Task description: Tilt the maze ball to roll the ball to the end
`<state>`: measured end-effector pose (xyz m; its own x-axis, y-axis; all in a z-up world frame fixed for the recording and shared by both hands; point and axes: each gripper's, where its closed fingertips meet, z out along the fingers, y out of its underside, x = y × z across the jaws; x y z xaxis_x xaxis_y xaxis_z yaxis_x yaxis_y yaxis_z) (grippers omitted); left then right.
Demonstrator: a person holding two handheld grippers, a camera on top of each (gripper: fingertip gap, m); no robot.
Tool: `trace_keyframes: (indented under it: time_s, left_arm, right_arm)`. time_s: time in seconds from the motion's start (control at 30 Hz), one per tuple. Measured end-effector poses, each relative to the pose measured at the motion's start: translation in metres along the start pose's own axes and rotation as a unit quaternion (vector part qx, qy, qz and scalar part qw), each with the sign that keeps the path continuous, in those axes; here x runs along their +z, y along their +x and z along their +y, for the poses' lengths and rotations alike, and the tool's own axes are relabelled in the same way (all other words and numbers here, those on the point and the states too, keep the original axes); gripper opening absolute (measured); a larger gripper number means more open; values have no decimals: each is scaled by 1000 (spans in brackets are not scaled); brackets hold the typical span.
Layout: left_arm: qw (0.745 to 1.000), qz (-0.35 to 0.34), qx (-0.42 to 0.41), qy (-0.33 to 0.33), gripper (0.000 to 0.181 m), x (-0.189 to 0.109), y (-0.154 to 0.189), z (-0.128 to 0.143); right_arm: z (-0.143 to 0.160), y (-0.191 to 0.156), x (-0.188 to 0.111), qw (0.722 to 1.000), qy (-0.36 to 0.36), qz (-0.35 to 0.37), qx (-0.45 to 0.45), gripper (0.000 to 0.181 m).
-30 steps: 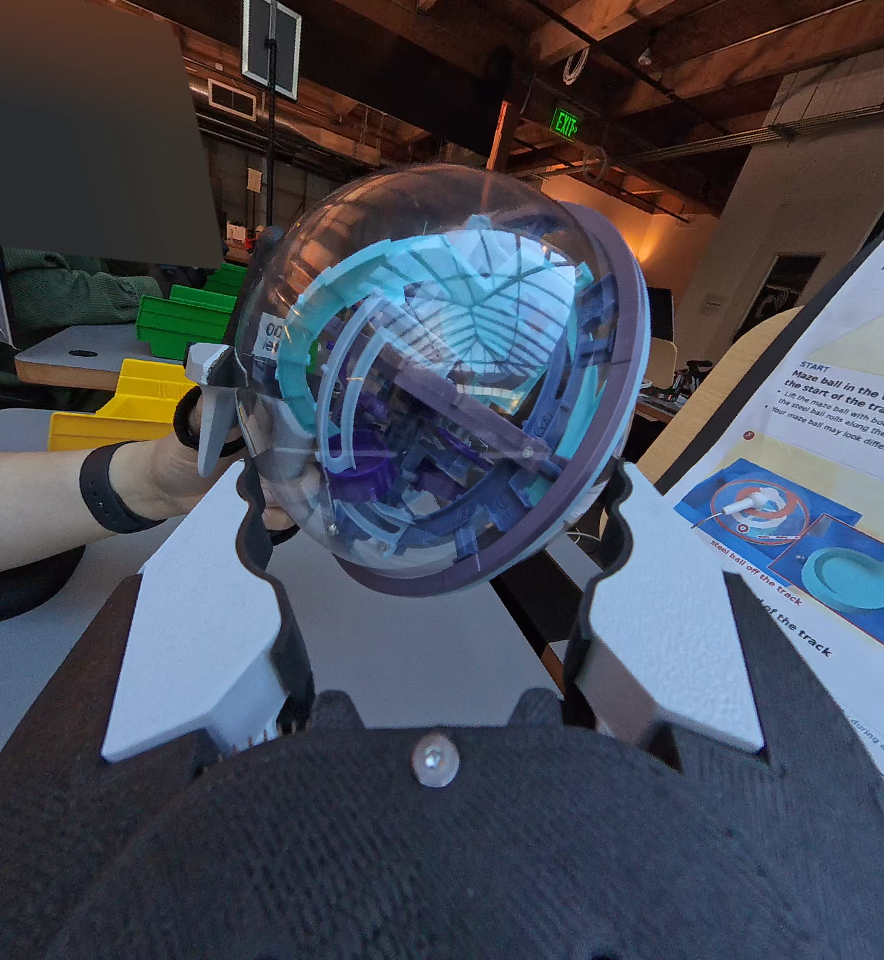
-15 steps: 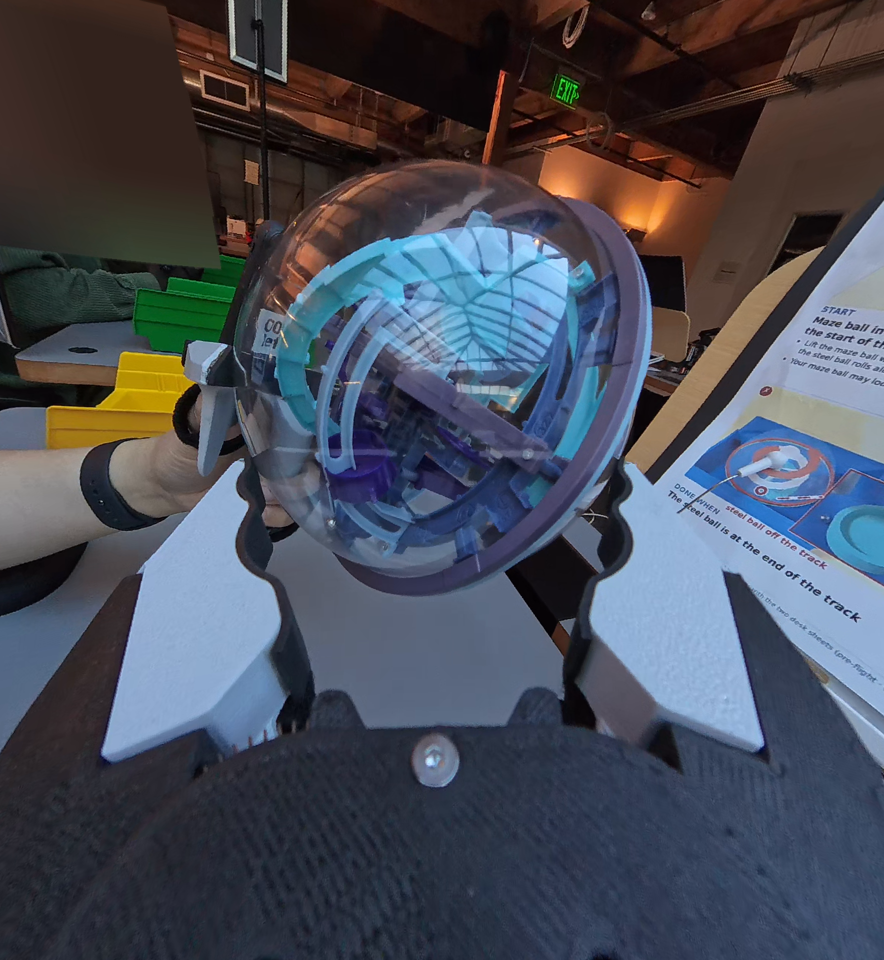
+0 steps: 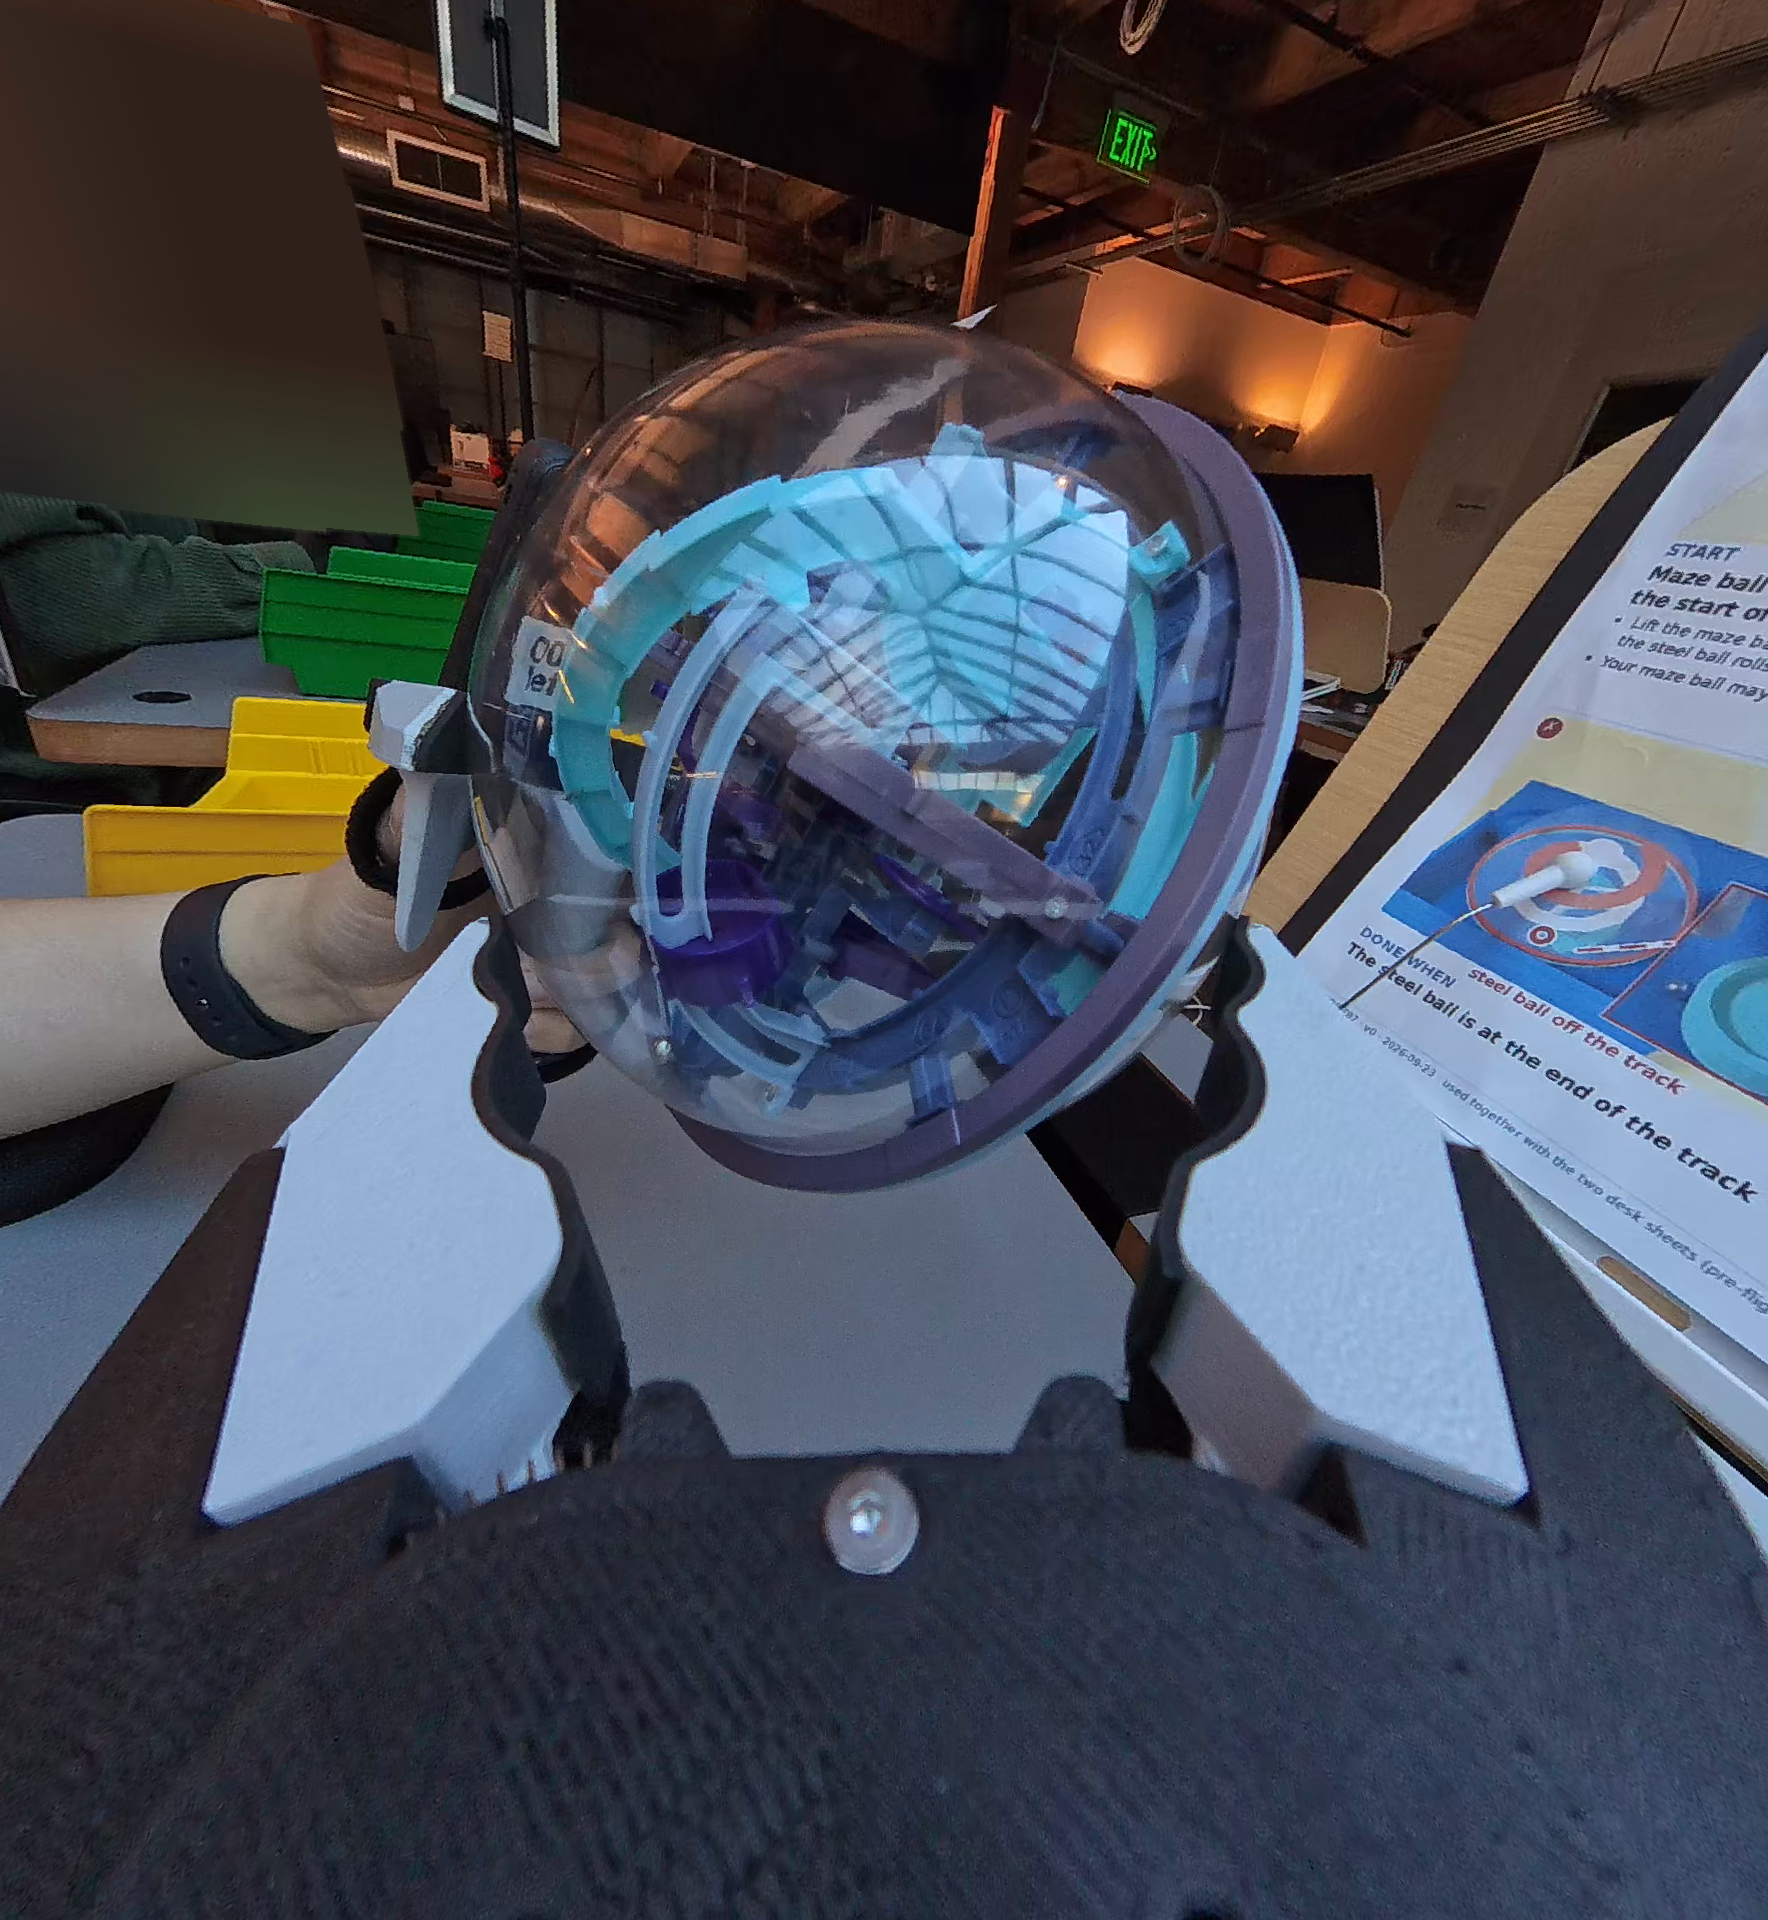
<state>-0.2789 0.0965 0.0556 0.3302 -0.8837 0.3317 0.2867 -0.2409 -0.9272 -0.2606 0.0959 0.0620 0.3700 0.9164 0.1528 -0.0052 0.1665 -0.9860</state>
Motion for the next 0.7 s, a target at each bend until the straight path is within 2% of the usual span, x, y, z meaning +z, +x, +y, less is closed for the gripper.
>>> trace_keyframes:
  time_s: [0.7]
  left_arm:
    - [1000,-5,-26,-14,157,0,-14,15]
  right_arm:
    - [19,6,3,1000,-16,0,23,131]
